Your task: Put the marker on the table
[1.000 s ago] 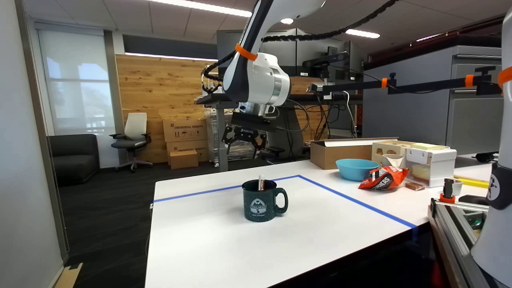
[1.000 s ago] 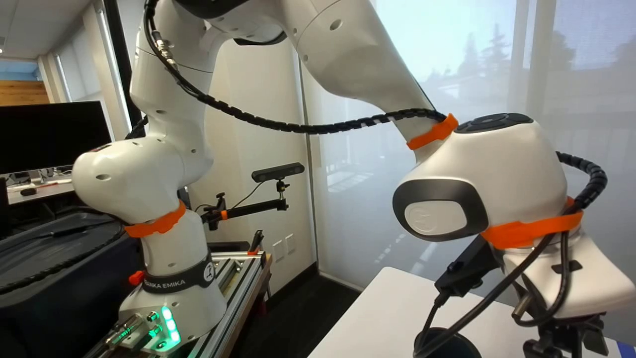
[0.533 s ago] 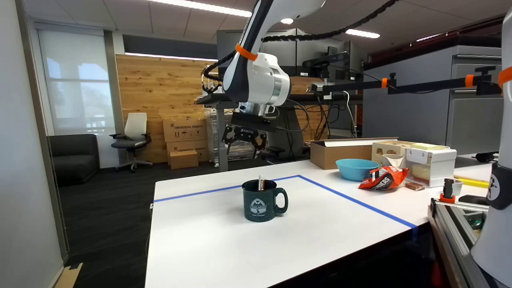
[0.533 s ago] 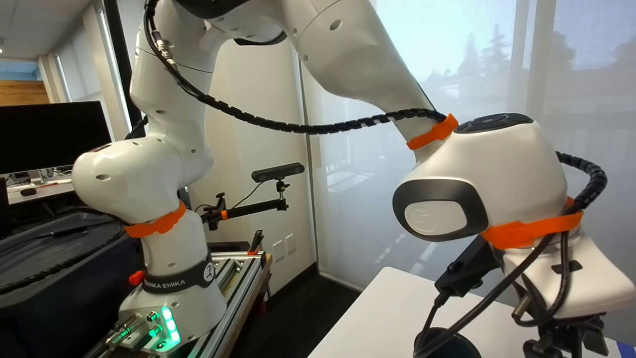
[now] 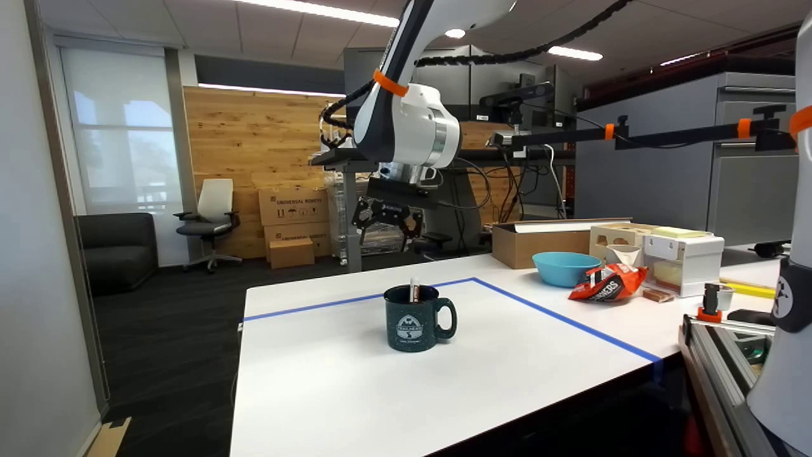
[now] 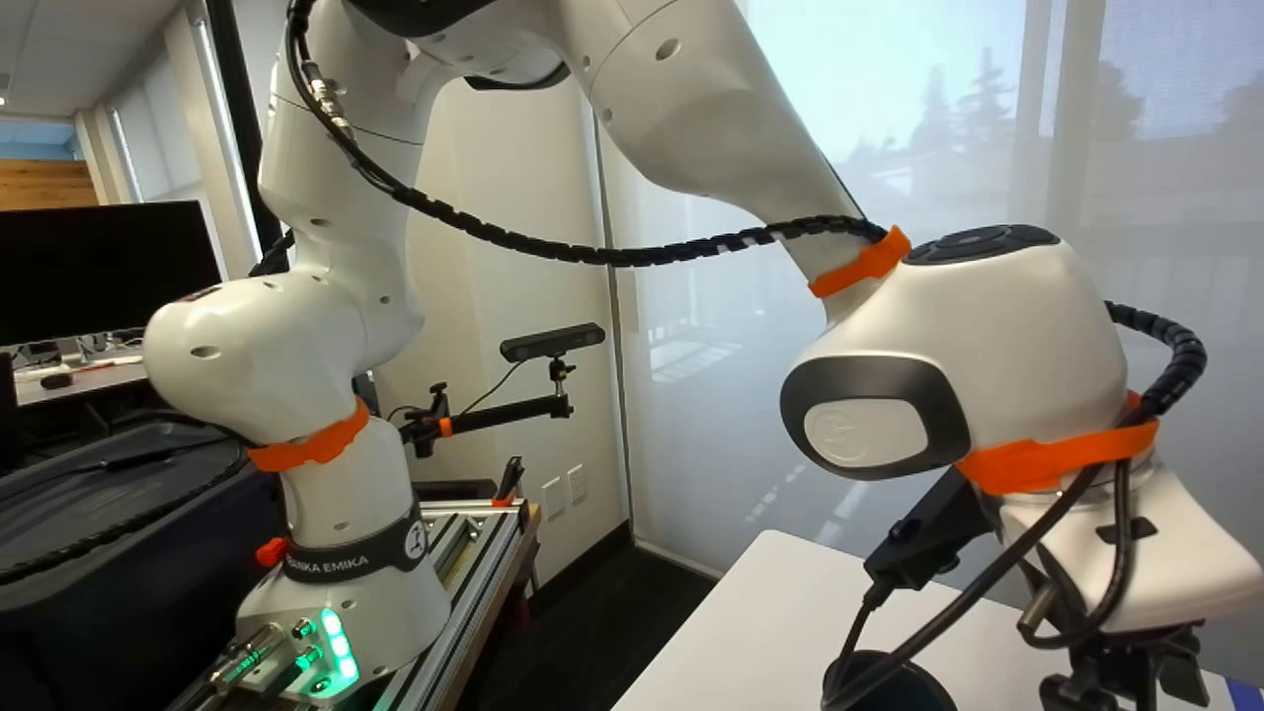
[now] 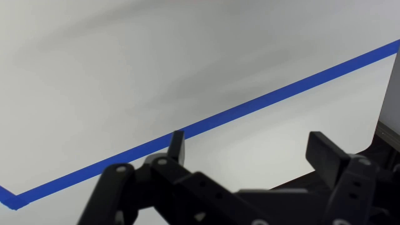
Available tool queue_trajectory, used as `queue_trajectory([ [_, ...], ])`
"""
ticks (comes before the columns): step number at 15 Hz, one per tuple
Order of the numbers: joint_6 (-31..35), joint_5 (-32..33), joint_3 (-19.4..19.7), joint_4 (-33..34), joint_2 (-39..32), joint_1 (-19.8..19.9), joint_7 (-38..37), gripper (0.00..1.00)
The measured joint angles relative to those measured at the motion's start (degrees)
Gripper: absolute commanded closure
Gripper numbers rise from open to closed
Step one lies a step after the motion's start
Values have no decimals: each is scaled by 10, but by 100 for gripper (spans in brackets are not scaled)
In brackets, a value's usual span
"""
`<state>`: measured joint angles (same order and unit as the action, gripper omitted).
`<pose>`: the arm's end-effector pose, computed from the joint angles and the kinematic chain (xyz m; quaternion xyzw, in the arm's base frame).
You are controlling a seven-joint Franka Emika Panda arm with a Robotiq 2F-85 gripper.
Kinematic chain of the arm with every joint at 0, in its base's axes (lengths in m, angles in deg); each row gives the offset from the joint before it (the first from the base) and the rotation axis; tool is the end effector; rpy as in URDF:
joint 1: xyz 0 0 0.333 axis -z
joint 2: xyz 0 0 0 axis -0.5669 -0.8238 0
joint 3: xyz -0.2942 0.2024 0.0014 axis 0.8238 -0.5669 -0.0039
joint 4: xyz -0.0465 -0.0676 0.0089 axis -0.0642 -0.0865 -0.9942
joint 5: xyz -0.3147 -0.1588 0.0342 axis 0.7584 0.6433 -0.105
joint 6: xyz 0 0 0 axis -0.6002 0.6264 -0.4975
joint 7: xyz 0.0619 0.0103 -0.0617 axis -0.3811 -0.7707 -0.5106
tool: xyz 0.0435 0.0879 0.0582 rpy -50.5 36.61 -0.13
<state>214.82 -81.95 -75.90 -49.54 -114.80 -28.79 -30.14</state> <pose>0.5719 -0.1590 0.2963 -0.8828 0.4253 -0.1951 0.0424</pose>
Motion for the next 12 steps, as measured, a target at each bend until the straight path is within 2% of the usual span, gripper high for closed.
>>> queue_trajectory([
  [3, 19, 0, 1, -12, 3, -3, 0, 0],
  [7, 92, 0, 4, -78, 43, -19, 0, 0],
  [12, 123, 0, 78, -168, 115, -88, -4, 0],
])
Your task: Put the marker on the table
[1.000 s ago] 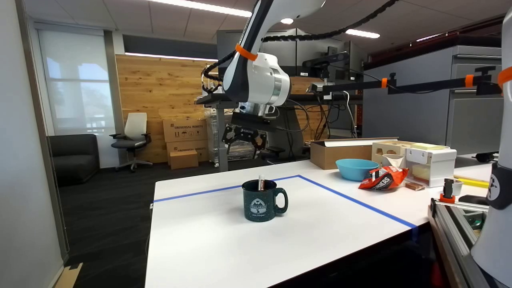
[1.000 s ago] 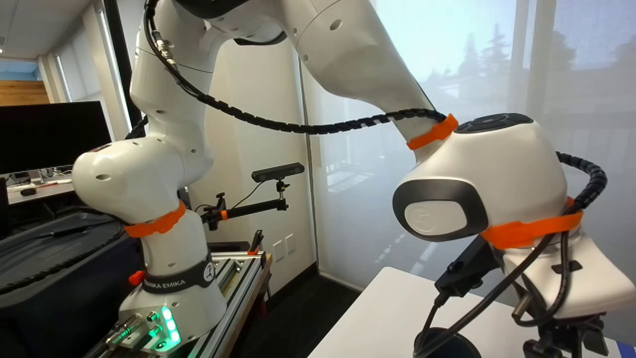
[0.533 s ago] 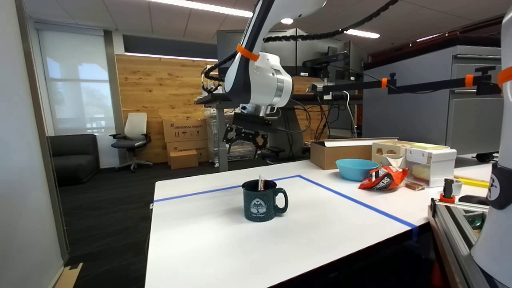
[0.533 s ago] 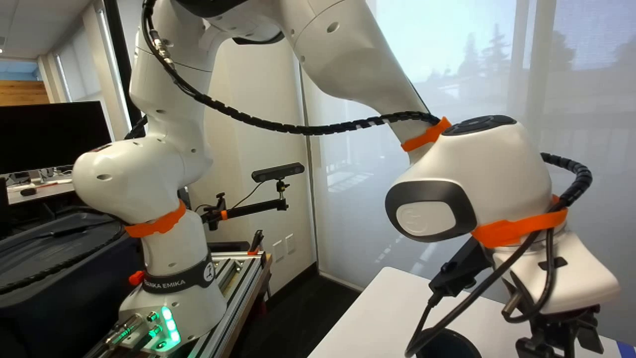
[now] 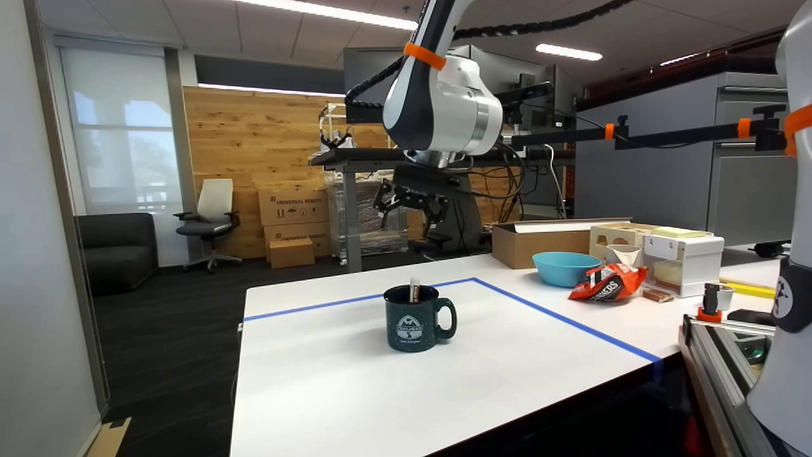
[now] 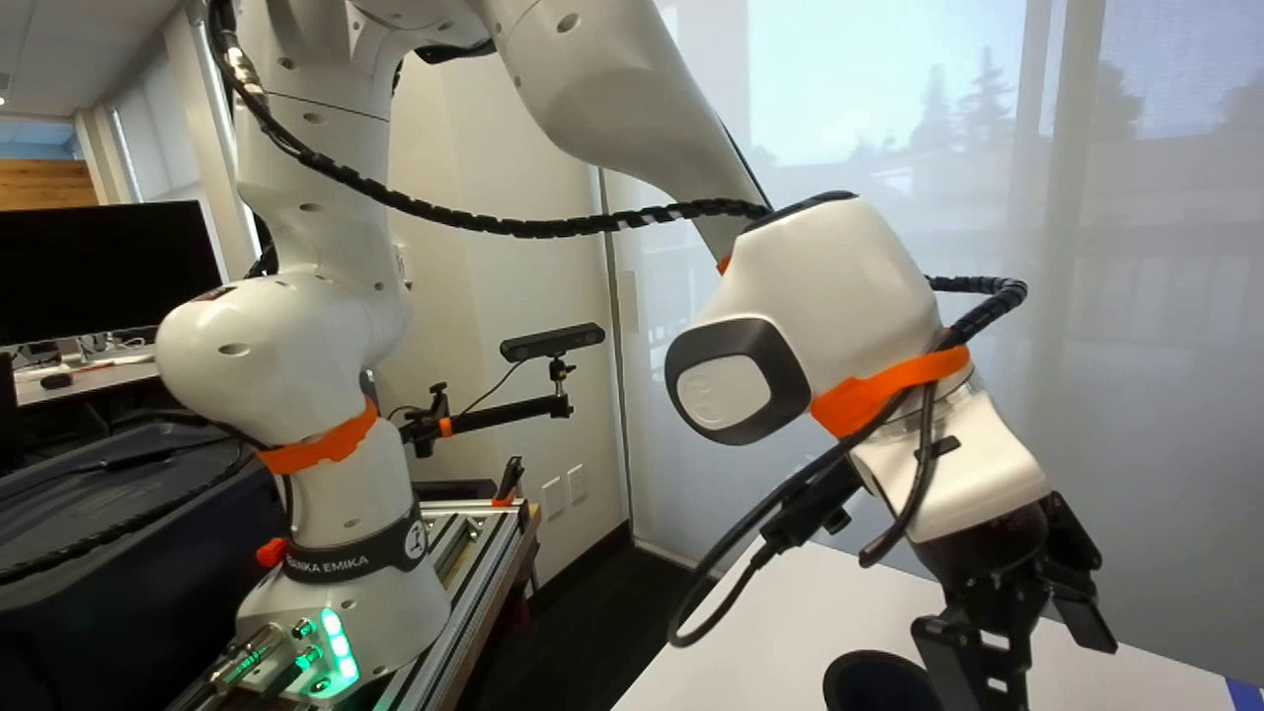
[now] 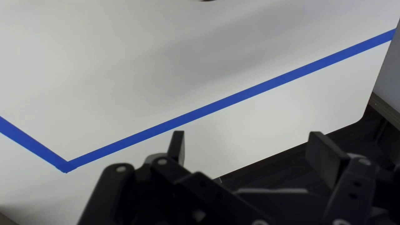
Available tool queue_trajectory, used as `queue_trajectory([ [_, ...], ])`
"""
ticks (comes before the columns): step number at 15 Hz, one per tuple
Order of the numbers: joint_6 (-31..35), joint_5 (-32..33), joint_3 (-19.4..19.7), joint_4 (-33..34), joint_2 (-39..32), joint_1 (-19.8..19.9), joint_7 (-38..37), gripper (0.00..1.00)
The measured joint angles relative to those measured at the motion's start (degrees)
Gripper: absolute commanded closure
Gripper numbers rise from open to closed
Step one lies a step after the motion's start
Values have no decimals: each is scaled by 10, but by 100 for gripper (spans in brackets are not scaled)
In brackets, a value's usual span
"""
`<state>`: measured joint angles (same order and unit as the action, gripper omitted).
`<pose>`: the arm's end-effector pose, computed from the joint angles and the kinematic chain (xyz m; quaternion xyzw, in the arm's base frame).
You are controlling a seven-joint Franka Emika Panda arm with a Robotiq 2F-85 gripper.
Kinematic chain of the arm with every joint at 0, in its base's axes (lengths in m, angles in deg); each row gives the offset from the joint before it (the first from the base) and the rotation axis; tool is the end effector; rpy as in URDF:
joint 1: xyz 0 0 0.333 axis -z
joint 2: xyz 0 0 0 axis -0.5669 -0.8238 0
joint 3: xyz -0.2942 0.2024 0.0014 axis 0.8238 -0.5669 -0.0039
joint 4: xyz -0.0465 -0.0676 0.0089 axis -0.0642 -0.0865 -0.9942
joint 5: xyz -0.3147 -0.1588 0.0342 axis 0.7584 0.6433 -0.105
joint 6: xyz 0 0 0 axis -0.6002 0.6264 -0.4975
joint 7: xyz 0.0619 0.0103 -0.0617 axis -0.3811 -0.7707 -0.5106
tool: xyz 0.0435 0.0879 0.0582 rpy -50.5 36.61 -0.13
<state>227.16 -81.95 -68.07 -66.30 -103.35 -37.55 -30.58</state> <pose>0.4936 -0.1424 0.3321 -0.8678 0.4242 -0.2582 0.0201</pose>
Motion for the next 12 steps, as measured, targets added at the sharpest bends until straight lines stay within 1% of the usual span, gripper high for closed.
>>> queue_trajectory([
  [2, 0, 0, 5, -9, 8, -4, 0, 0],
  [4, -11, -1, 11, -3, -1, -7, -6, 0],
  [9, -116, -1, 51, 21, -39, -40, -62, 0],
  [10, -131, 0, 57, 26, -45, -47, -74, 0],
  [12, -136, 0, 67, 34, -56, -61, -96, 0],
])
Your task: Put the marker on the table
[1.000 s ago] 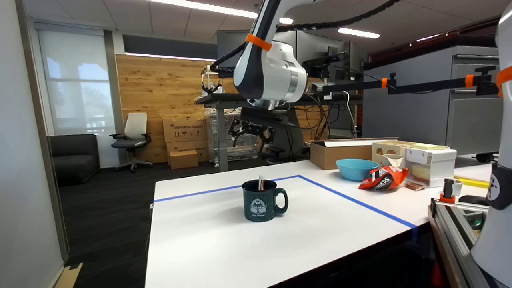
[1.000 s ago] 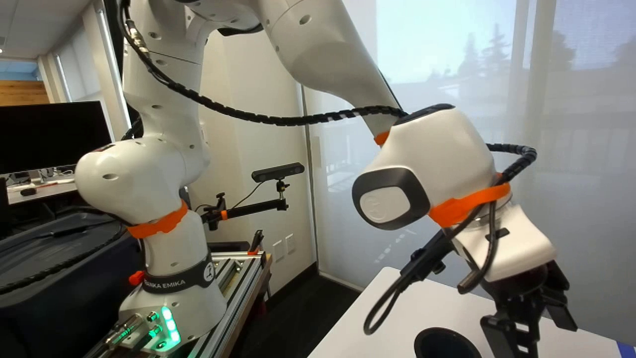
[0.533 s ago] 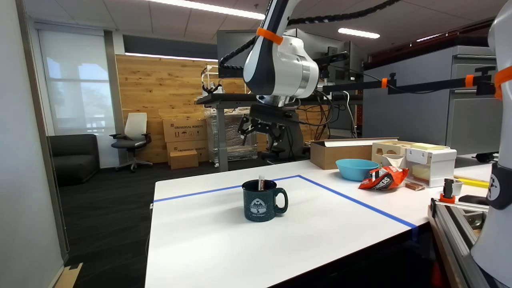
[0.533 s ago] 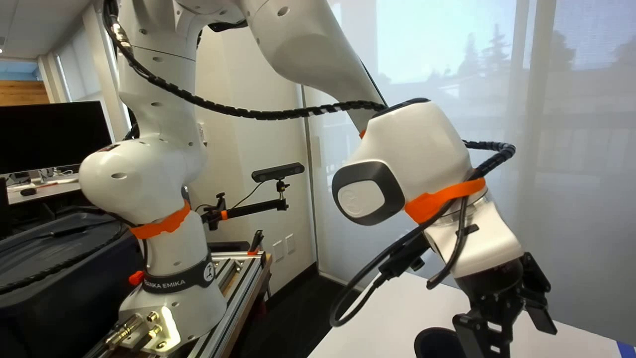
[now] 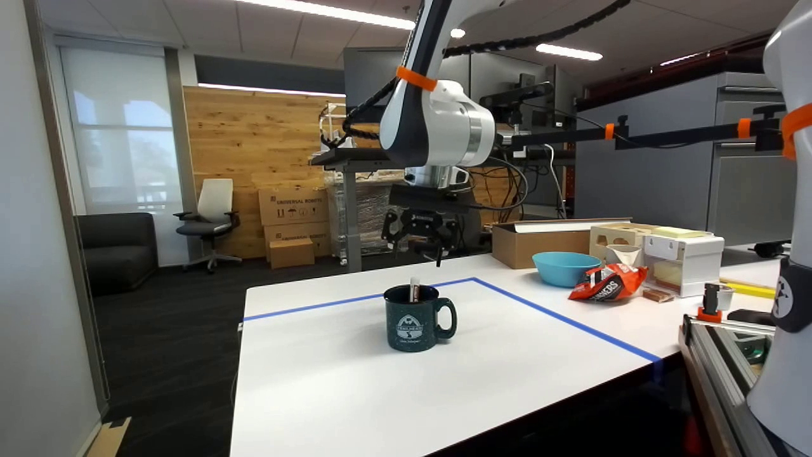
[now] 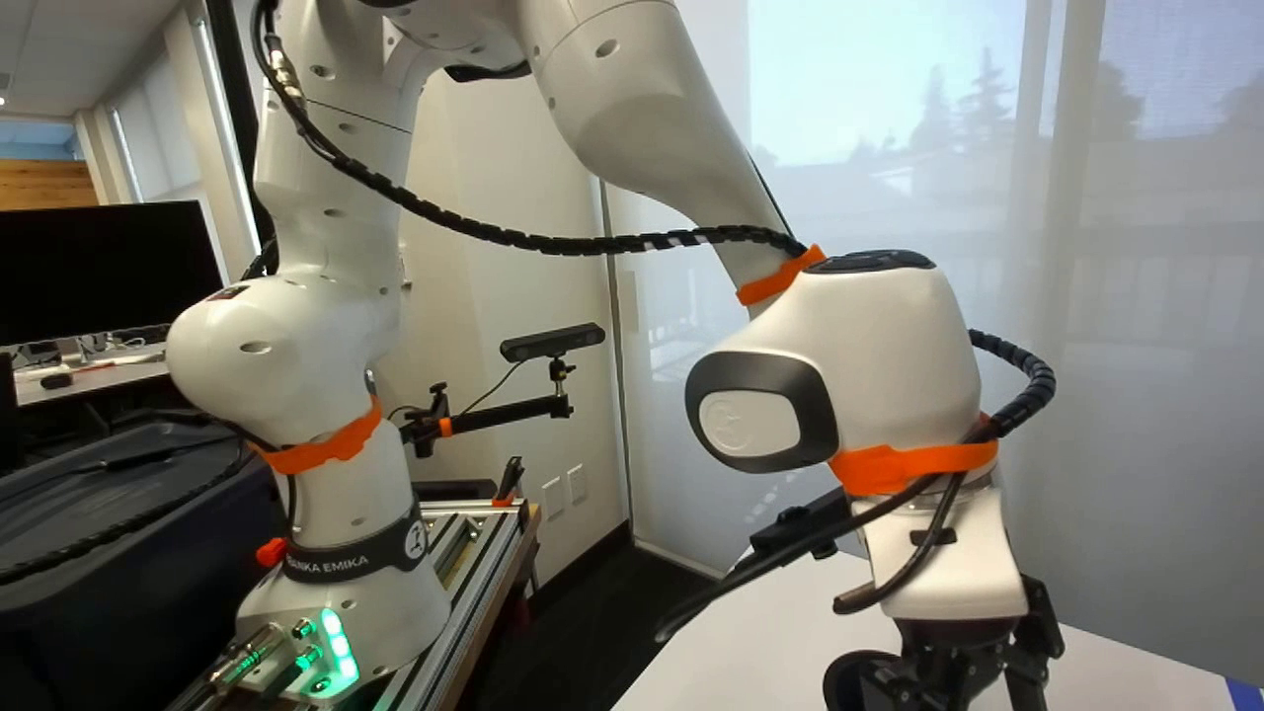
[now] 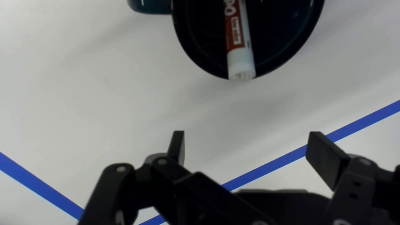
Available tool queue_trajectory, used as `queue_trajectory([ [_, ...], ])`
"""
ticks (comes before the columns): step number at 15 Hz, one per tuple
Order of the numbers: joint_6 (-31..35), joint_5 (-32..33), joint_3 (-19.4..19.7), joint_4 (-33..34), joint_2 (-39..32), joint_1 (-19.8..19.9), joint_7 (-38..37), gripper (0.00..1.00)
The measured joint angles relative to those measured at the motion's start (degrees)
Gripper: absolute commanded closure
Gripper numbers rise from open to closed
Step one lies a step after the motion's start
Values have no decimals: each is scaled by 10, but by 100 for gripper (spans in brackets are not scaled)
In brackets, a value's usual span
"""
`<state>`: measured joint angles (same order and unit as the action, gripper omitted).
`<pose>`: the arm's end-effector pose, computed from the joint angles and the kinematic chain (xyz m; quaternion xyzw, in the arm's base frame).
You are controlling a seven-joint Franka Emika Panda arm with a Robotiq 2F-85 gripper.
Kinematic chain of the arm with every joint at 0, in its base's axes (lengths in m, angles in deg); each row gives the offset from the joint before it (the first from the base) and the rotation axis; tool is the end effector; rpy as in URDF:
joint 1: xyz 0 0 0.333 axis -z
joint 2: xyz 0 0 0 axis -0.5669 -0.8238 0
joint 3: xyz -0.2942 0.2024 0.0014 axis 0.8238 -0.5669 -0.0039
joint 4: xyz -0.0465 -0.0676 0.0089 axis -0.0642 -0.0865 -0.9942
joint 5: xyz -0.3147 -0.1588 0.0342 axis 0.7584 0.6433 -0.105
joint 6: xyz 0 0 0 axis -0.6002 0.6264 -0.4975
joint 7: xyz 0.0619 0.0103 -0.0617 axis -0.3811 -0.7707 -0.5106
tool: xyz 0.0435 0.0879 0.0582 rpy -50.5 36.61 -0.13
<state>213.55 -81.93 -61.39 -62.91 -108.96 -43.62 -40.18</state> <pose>0.4975 -0.1389 0.2820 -0.8554 0.4991 -0.1379 0.0113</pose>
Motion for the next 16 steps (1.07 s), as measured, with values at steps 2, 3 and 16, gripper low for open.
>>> queue_trajectory([
  [2, -1, 0, 1, 5, -5, -7, -12, 0],
  [3, -9, -1, -1, 8, -6, -7, -13, 0],
  [16, -63, 38, -66, 4, -5, 31, -21, 26],
])
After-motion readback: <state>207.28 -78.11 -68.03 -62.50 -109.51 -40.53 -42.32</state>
